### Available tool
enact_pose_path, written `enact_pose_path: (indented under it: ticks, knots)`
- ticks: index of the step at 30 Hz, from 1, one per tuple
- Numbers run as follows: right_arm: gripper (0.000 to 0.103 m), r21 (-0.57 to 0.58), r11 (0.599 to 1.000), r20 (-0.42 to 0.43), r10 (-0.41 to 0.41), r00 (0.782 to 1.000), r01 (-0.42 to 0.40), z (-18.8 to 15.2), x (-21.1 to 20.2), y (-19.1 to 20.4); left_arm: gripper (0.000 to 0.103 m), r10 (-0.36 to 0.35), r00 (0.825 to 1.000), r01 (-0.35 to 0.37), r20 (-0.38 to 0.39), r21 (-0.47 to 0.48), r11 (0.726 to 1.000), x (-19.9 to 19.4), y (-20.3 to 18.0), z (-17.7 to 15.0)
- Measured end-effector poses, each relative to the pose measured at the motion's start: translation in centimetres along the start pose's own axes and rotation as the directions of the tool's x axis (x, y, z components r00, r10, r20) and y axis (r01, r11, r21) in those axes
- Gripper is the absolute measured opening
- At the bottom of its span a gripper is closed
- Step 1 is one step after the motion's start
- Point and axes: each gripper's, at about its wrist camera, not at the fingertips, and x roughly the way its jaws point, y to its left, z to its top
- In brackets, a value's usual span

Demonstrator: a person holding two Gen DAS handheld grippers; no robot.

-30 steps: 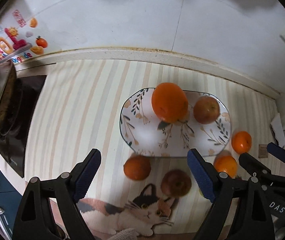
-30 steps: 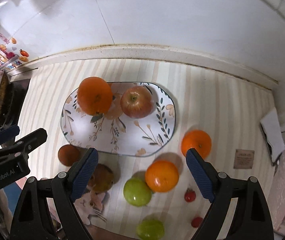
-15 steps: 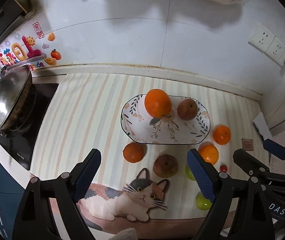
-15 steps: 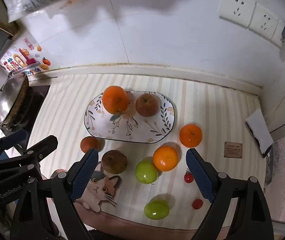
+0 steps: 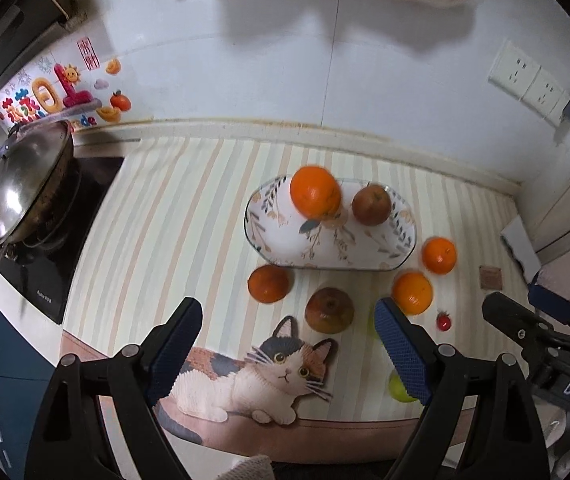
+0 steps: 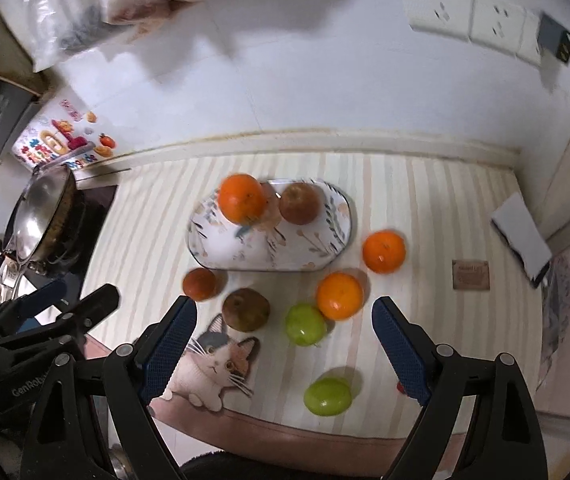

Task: Organize fruits
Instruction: 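Lift both tools back from the plate, then grasp a brown apple with the left tool while the right tool grasps a green apple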

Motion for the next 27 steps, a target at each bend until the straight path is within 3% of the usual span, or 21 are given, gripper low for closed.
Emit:
enact_pose_path:
  ticks: [4,7,8,12,16,17,18,20,24,27]
  knots:
    - [0.092,0.071,0.996,-0.099,0.06,0.993,-0.053,-1.0,5.0,-2.6,0.088,0.032,0.996,-0.03,-0.083,0.028,0.999,4.2,-0.8,-0.3]
    - [0.091,0.135,0.987,-0.165,0.105,0.981,-0.083,-1.8,9.9,-4.3,0.088,0.016,0.98,-0.012,-0.2,0.018,1.0,8.9,-1.1,-0.1]
    - [0.089,0.151,0.984,-0.179,0.117,0.977,-0.091,-2.1,11.3,-4.7,0.088,-0.044,0.96,0.038,-0.278,-0.024,0.999,11.2,-0.8,-0.1]
    - [0.081,0.191,0.977,-0.238,0.135,0.962,-0.09,-3.0,16.0,-5.3,0.088,-0.16,0.9,0.104,-0.405,-0.158,0.982,15.9,0.1,0.0]
    - [0.08,0.203,0.975,-0.275,0.141,0.951,-0.086,-3.6,19.4,-5.2,0.088,-0.183,0.878,0.105,-0.441,-0.196,0.975,18.3,0.2,0.4]
    - [0.076,0.197,0.977,-0.289,0.136,0.947,-0.08,-3.8,20.3,-5.1,0.088,-0.182,0.872,0.101,-0.455,-0.195,0.975,19.0,0.1,0.4]
    - [0.065,0.193,0.978,-0.298,0.133,0.945,-0.077,-3.8,20.9,-5.0,0.088,-0.179,0.867,0.097,-0.466,-0.195,0.976,19.6,0.0,0.5]
    - [0.059,0.196,0.975,-0.304,0.162,0.939,-0.105,-4.0,21.8,-4.6,0.089,-0.183,0.856,0.103,-0.484,-0.186,0.977,20.5,-0.6,0.6]
    - [0.059,0.135,0.989,-0.321,0.095,0.942,-0.054,-5.1,21.5,-4.1,0.09,-0.201,0.845,0.135,-0.496,-0.166,0.977,21.2,-2.1,1.0]
    - [0.059,0.142,0.988,-0.339,0.1,0.936,-0.054,-6.2,21.3,-4.7,0.09,-0.206,0.833,0.156,-0.514,-0.139,0.978,21.9,-3.5,1.1]
